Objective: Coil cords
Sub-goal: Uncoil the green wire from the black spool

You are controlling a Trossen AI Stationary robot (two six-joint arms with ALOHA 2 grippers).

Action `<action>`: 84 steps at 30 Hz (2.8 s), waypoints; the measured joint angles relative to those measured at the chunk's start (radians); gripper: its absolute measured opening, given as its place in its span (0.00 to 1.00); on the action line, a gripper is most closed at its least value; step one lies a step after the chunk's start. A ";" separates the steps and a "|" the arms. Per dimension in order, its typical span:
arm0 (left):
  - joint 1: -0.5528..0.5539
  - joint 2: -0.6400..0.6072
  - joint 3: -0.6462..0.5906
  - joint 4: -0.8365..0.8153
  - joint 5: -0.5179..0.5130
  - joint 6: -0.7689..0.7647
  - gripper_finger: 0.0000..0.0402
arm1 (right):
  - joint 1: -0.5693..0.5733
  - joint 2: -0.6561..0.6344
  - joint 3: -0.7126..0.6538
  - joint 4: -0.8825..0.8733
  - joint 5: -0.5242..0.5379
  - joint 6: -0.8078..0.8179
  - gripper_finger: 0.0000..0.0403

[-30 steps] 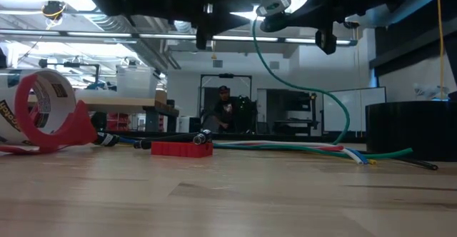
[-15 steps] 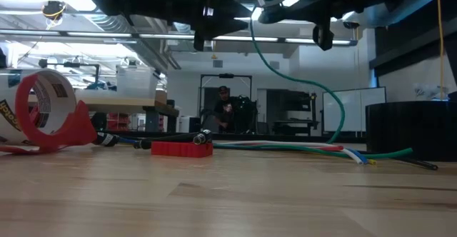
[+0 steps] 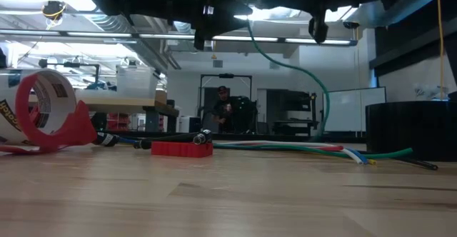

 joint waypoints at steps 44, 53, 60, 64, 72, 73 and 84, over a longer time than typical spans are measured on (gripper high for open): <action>-0.053 0.000 0.074 0.016 -0.154 -0.005 0.01 | 0.000 0.160 0.000 -0.070 0.108 0.027 0.00; -0.117 0.000 0.079 -0.155 -0.181 -0.029 0.01 | -0.010 0.151 0.000 -0.016 0.156 0.025 0.00; -0.160 0.000 0.079 -0.252 -0.237 -0.039 0.01 | -0.061 0.049 0.000 -0.050 0.151 0.023 0.00; -0.179 0.000 0.079 -0.265 -0.245 -0.038 0.01 | -0.083 0.004 0.000 -0.088 0.151 0.023 0.00; -0.204 0.000 0.078 -0.378 -0.339 -0.080 0.01 | -0.094 -0.063 0.000 -0.173 0.154 0.000 0.00; -0.204 0.000 0.078 -0.398 -0.354 -0.087 0.01 | -0.092 -0.071 0.000 -0.183 0.153 0.000 0.00; -0.150 0.000 0.077 -0.421 -0.688 -0.058 0.01 | -0.091 -0.087 0.000 -0.327 -0.008 0.006 0.00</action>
